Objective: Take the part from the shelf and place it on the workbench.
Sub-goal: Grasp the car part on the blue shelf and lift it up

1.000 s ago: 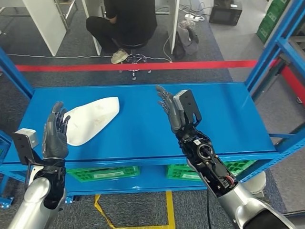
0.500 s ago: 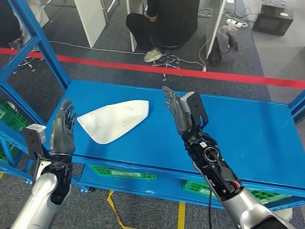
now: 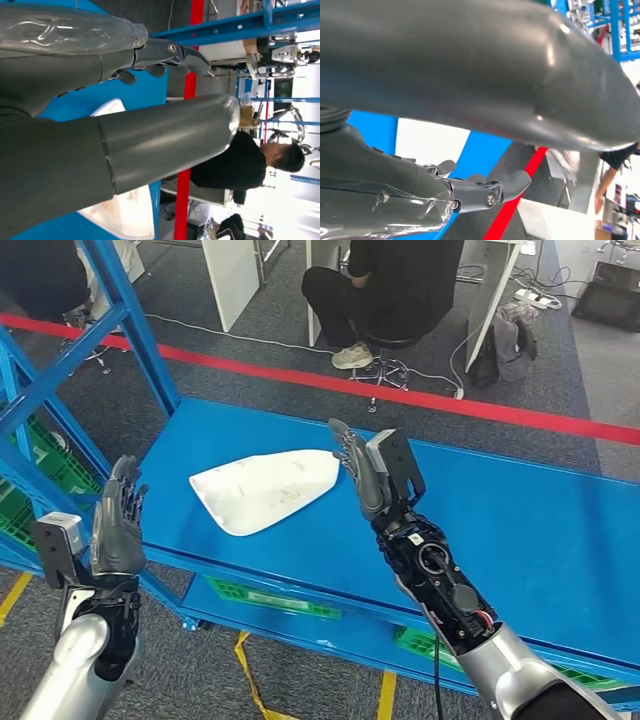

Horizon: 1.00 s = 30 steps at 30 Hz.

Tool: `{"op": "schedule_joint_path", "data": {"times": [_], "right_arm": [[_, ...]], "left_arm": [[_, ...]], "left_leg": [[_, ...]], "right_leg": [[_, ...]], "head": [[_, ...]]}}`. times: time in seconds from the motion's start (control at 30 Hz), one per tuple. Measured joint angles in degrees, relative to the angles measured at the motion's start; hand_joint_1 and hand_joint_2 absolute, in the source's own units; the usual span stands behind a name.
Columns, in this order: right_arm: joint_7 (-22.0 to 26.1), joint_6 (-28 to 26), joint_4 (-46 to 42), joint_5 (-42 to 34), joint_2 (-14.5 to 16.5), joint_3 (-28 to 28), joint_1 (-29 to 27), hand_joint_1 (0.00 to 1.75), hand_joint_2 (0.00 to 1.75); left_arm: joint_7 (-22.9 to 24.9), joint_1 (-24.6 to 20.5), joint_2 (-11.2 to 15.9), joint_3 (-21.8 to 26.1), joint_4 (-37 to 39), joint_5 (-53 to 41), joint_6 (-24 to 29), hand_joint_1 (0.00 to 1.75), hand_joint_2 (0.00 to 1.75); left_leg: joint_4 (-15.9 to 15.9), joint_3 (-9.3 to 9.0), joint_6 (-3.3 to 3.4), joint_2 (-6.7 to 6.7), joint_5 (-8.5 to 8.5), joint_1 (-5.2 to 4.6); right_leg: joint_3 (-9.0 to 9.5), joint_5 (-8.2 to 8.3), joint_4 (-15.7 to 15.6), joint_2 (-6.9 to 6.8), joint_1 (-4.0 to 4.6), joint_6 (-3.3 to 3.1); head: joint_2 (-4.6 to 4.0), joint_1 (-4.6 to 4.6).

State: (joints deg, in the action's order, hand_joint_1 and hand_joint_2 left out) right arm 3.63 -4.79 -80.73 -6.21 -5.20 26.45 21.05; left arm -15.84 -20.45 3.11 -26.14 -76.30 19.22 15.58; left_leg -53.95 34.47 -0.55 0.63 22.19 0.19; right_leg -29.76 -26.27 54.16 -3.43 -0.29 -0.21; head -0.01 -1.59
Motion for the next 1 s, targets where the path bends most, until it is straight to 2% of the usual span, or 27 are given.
{"op": "schedule_joint_path", "data": {"times": [0.07,0.17,0.3,0.43,0.77,1.0], "right_arm": [[-0.10,-0.08,0.04,0.00,0.00,0.00,-0.09,0.00,0.00],[-0.66,-1.02,0.15,0.01,0.00,-0.02,-0.08,0.00,0.00],[-0.83,-3.53,0.95,0.08,-0.06,-0.53,-0.01,0.00,1.75],[0.03,-5.70,2.37,0.16,-0.94,-2.37,0.19,0.00,1.75],[2.06,-7.31,8.14,3.93,-5.69,-10.26,3.15,0.00,1.75],[4.48,-6.03,15.00,5.62,-8.45,-16.02,6.29,0.00,1.75]], "left_arm": [[0.01,0.05,0.02,0.00,-0.04,-0.01,0.00,0.00,0.00],[0.07,0.05,0.02,0.00,-0.08,-0.12,0.00,0.00,0.00],[0.19,0.15,0.05,0.01,-0.23,-0.18,0.00,0.00,0.00],[0.21,0.45,0.17,0.16,-0.53,-0.18,0.00,0.00,0.00],[0.62,1.18,0.55,0.98,-1.40,-0.33,-0.02,0.00,0.00],[0.62,1.49,0.69,1.62,-1.67,-0.64,-0.69,0.00,0.00]], "left_leg": [[0.04,-0.06,0.01,-0.03,0.06,-0.07],[0.02,-0.08,0.32,-0.04,0.21,-0.23],[-0.02,-0.08,0.59,-0.03,0.32,-0.34],[-0.06,-0.08,0.66,-0.03,0.33,-0.38],[-0.04,-0.10,0.69,0.03,0.30,-0.24],[-0.01,-0.11,0.70,0.06,0.29,-0.23]], "right_leg": [[0.10,-0.10,0.00,0.05,0.00,-0.45],[0.30,0.07,-0.41,0.07,-0.11,-0.27],[0.40,0.19,-0.71,0.07,-0.20,0.30],[0.42,0.25,-0.78,0.09,-0.26,0.86],[0.39,0.26,-0.77,0.20,-0.12,0.90],[0.40,0.26,-0.75,0.25,-0.10,0.90]], "head": [[0.00,-0.31],[0.00,-0.67],[0.00,-0.96],[-0.01,-0.86],[0.01,-0.42],[0.01,-0.35]]}}
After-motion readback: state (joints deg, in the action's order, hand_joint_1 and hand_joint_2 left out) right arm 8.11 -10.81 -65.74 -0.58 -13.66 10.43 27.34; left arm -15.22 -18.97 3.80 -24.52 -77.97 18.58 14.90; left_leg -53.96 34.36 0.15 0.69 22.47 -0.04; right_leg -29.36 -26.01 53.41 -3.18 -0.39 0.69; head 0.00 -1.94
